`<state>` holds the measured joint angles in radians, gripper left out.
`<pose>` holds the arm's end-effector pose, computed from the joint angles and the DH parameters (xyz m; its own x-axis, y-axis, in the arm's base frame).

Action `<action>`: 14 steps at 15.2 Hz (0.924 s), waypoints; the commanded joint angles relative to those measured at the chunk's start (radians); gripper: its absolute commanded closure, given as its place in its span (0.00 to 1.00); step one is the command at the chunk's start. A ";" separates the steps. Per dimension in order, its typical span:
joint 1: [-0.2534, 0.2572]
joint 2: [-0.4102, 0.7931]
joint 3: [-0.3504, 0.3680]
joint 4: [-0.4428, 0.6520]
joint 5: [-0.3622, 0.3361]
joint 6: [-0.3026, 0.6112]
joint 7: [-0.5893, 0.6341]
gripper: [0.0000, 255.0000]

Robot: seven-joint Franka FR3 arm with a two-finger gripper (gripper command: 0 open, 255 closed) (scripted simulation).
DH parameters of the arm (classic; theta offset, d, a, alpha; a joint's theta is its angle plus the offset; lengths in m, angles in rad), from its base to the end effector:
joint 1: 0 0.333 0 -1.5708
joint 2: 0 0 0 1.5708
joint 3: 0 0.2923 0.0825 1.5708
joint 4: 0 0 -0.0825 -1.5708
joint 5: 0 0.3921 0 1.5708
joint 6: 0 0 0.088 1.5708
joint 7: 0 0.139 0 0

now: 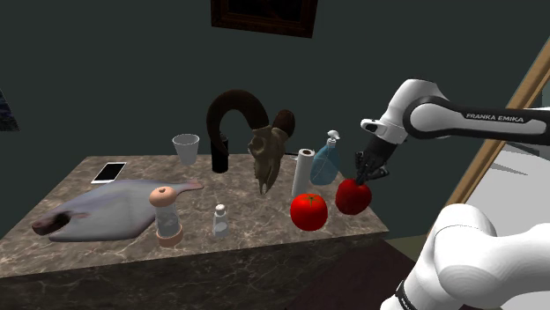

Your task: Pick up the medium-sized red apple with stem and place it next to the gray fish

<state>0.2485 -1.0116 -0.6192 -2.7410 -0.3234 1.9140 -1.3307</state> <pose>0.3093 -0.1123 0.4034 0.2656 0.9386 0.2204 0.9562 -0.2857 0.0644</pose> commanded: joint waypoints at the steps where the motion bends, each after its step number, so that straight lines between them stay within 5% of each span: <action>1: 0.002 -0.010 0.016 0.020 0.011 -0.030 0.004 1.00; 14: 0.036 -0.004 0.087 0.187 0.075 -0.188 0.024 1.00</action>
<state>0.2791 -1.0218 -0.5381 -2.5713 -0.2552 1.7370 -1.3100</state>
